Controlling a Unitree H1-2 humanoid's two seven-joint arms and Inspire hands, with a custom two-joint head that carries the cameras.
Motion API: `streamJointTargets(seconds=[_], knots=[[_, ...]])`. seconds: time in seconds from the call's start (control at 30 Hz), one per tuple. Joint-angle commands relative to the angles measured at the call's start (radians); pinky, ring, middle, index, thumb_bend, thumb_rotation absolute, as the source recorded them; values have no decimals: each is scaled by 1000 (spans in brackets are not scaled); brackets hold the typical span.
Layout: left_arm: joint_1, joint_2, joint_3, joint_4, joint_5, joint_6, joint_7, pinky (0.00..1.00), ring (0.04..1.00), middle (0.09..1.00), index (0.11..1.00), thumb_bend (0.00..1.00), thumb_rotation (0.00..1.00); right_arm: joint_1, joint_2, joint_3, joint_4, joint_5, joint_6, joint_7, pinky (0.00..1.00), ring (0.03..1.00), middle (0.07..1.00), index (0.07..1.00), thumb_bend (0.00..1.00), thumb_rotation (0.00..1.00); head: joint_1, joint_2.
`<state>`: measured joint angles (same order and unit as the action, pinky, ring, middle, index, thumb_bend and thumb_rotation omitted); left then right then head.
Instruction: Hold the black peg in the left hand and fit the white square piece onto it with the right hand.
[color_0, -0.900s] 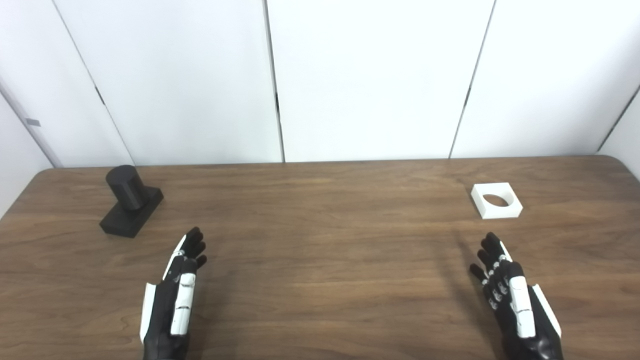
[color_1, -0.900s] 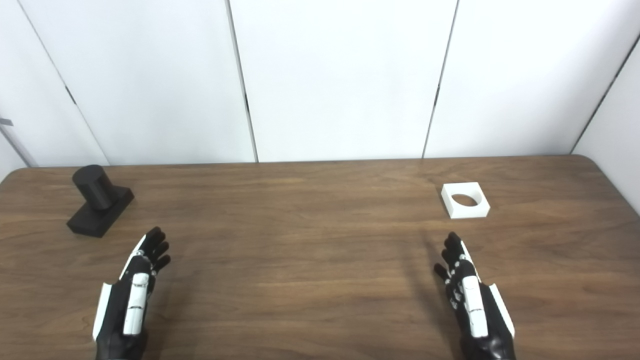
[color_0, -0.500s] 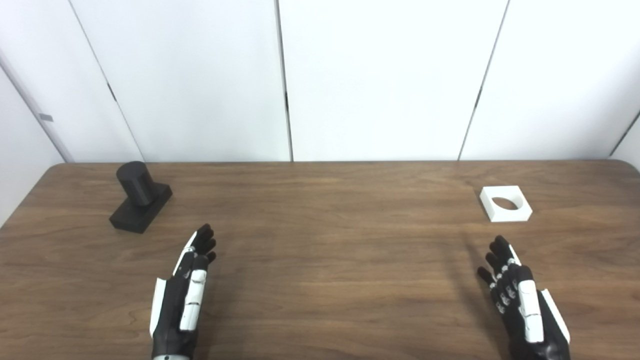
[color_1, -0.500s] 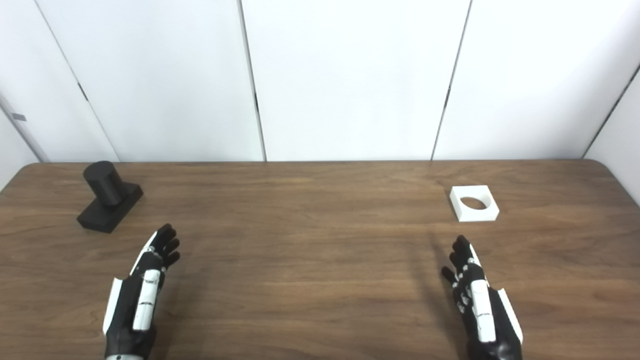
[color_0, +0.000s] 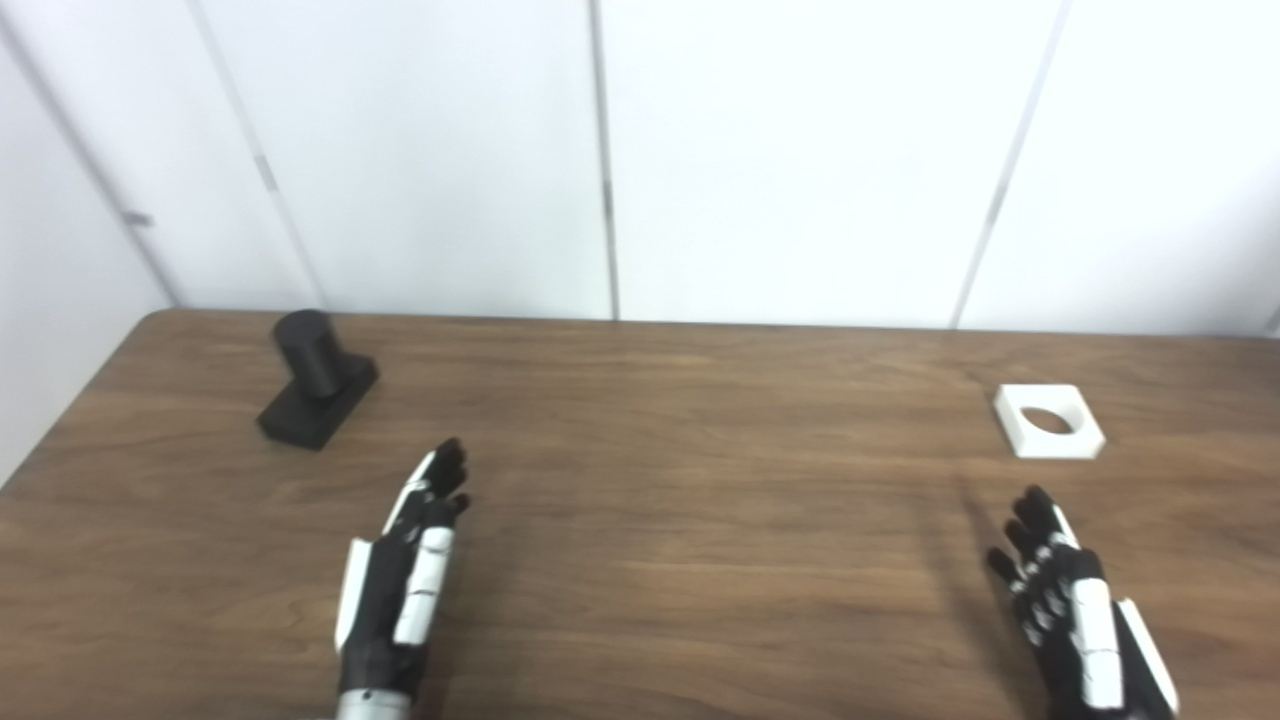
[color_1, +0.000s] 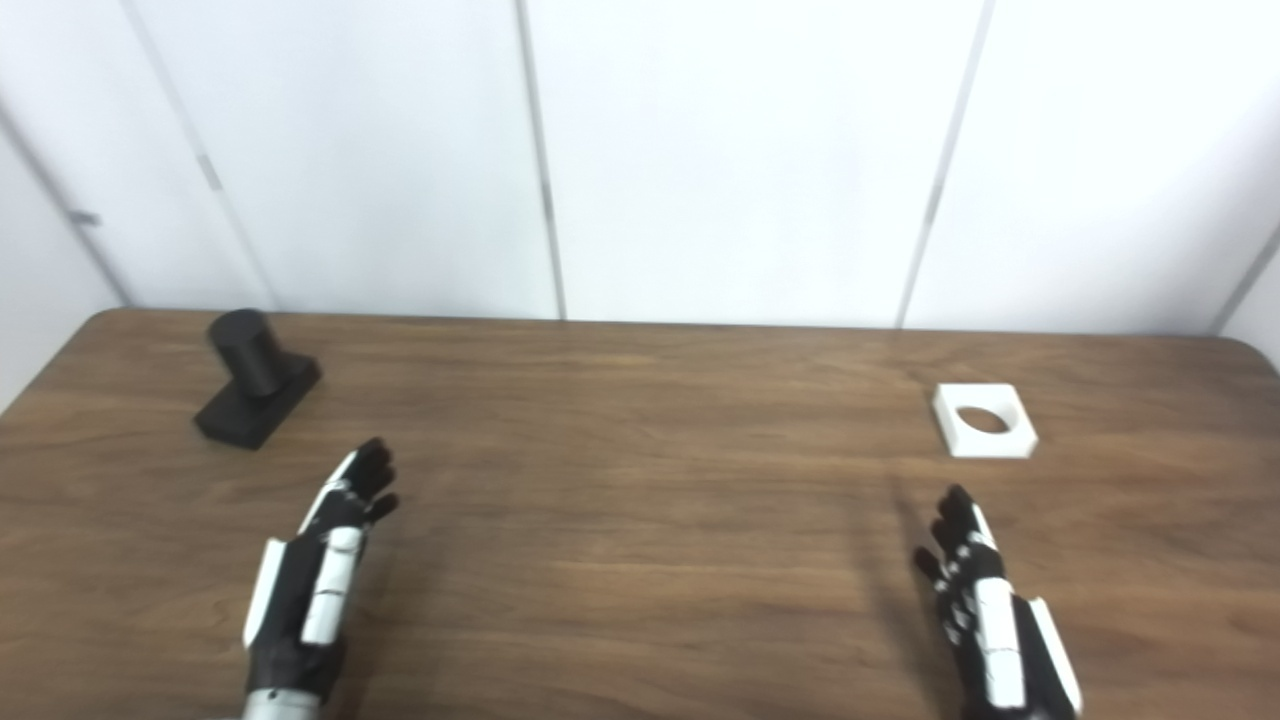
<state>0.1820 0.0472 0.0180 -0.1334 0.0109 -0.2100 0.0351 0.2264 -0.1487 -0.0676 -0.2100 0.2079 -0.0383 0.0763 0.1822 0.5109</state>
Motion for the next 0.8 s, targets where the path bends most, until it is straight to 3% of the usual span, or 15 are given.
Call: streamJointTargets(seconds=[0.0, 0.3, 0.5, 0.67, 0.77], knots=[[71, -60, -29, 49, 16, -28, 12, 858, 915, 923, 905, 623, 840, 9, -9, -13, 25, 7, -5, 12, 1000, 1000, 1000, 1000, 498, 1000, 27, -7], [77, -65, -62, 58, 67, -20, 25, 843, 922, 927, 910, 644, 844, 6, -17, -33, 36, 38, 25, 33, 1000, 1000, 1000, 1000, 515, 1000, 154, -59], [71, -72, -76, 76, 69, -47, 33, 844, 921, 920, 894, 604, 808, 3, -17, -49, 59, 31, 14, 36, 1000, 1000, 989, 986, 616, 1000, 228, -95], [70, -78, -83, 86, 75, -46, 45, 843, 912, 910, 879, 626, 796, 5, -19, -57, 70, 23, 14, 35, 1000, 1000, 979, 972, 578, 1000, 242, -106], [69, -82, -83, 93, 61, -50, 45, 849, 907, 901, 870, 620, 764, 6, -24, -56, 73, 19, 8, 43, 1000, 1000, 987, 975, 620, 1000, 243, -111]])
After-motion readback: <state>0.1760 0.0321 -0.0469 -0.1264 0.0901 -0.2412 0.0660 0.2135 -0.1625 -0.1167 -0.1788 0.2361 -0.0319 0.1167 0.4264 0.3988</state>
